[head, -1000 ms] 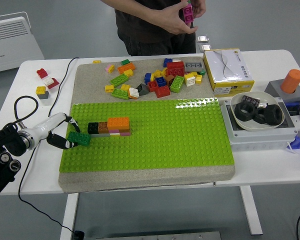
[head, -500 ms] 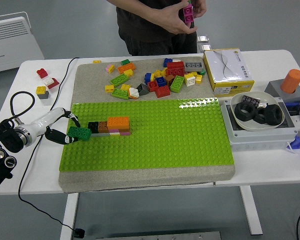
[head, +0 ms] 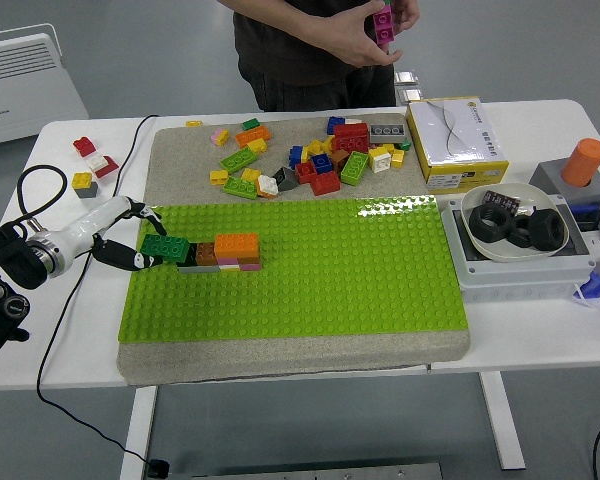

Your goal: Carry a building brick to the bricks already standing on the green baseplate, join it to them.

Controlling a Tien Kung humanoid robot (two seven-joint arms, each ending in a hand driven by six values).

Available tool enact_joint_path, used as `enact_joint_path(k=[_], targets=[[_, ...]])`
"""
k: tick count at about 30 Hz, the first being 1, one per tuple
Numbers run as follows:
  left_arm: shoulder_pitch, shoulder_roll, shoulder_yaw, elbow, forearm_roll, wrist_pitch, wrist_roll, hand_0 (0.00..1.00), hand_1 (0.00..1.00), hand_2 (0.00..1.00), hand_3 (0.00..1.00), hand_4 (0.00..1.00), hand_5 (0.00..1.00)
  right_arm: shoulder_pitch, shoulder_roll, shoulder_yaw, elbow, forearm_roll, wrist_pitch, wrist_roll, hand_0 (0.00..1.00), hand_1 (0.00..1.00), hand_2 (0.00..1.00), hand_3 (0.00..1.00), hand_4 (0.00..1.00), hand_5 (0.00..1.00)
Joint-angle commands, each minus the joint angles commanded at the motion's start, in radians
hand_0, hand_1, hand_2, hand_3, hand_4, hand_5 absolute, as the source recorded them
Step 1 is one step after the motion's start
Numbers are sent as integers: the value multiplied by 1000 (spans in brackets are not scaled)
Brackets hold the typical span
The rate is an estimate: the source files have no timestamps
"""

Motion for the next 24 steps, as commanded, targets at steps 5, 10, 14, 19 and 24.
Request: enact_joint_path(k=[5, 10, 14, 19, 24], targets=[[-17, -45, -6, 24, -3, -4, 6, 935, 889, 812, 396, 542, 2, 3, -2, 12, 0, -17, 1, 1, 702, 663, 713, 769, 858, 998], [-28, -72, -6, 37, -2, -9, 13, 934, 889, 812, 395, 541, 2, 6, -4, 22, 0, -30, 2, 2, 702, 663, 713, 769, 861, 998], [-35, -94, -17, 49, 2, -14, 20, 934, 889, 812, 395, 541, 2, 7, -6, 32, 0, -42, 3, 3, 702, 663, 713, 769, 861, 998], [-40, -115, -34, 60, 25, -25, 44, 934, 890, 812, 395, 545, 2, 9, -8, 42, 0, -55, 4, 4, 702, 663, 713, 768, 862, 998], [-42, -143, -64, 66, 44, -39, 68, 934, 890, 812, 393, 551, 2, 9, -10, 53, 0, -71, 5, 6, 705, 662, 713, 768, 863, 998]])
